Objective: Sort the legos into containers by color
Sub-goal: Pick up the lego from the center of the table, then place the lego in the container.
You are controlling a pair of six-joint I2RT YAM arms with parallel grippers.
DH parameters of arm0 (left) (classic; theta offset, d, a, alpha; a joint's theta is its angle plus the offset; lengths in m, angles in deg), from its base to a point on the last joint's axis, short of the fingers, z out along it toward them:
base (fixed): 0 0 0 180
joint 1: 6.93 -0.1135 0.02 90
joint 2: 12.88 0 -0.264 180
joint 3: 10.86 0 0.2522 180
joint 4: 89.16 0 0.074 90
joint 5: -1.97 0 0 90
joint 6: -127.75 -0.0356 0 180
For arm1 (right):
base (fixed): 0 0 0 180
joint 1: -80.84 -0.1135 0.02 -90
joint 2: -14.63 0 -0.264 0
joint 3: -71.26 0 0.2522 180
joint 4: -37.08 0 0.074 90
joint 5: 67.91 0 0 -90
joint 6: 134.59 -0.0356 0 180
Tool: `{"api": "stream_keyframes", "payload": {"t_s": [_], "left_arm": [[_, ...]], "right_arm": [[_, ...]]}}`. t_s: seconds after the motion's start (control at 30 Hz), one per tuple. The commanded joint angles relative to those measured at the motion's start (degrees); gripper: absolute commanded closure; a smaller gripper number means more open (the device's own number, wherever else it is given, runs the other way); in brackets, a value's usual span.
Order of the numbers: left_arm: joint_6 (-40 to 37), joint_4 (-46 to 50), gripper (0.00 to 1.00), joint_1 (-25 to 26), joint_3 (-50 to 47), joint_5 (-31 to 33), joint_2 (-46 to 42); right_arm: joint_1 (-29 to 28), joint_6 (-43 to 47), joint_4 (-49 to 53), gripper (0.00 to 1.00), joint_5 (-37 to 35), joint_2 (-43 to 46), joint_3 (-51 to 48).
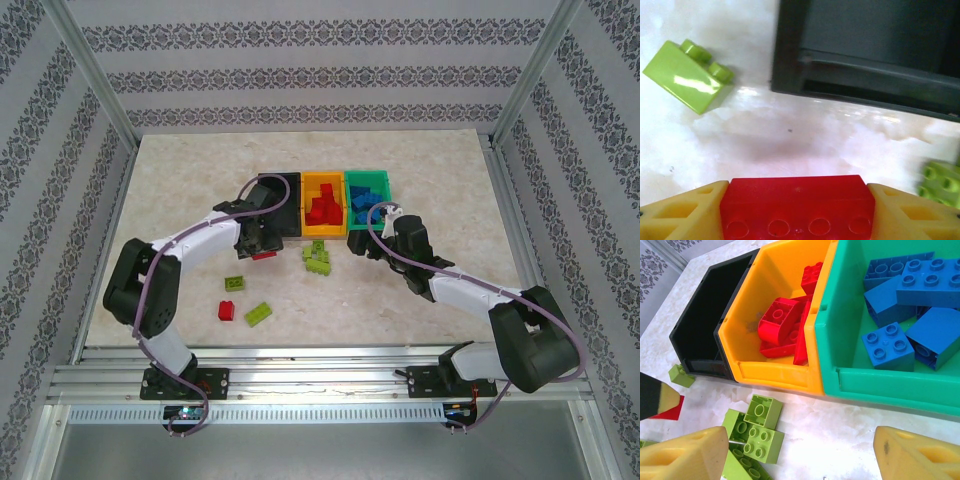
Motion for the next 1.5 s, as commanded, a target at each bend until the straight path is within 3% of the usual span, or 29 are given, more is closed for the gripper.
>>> {"api": "stream_keyframes", "payload": {"t_s": [0.0,0.2,0.7,0.9,1.13,1.3,1.47], "left_arm": [[-0.7,-3.2,0.36,2.8,1.4,-0.5,-1.0],[-2.0,-2.1,0.36,4.6,13.7,0.1,5.2],[-10.8,16.6,0.35,3.9,65.4,0.9,35.6],[-12.0,26.3,0.25,3.3,85.8,2.3,47.0],[-12.1,21.6,0.21,3.7,75.5,3.3,39.8],[-12.1,12.2,0.21,4.6,56.1,3.0,28.1],[-10.6,0.0,0.21,4.6,29.9,2.2,12.9]], "right_arm": [[-0.3,0.3,-0.8,0.24,0.5,0.1,0.0],[-0.3,0.3,-0.8,0.24,0.1,-0.2,0.0],[-0.1,0.4,-0.4,0.24,0.1,0.4,0.0],[-0.1,0.3,-0.4,0.23,0.3,1.0,-0.1],[0.4,0.1,-0.2,0.23,0.5,1.8,-0.5],[0.5,0.0,-0.3,0.23,0.3,1.8,-0.5],[0.5,-0.4,-0.6,0.23,1.0,1.9,-0.6]]}}
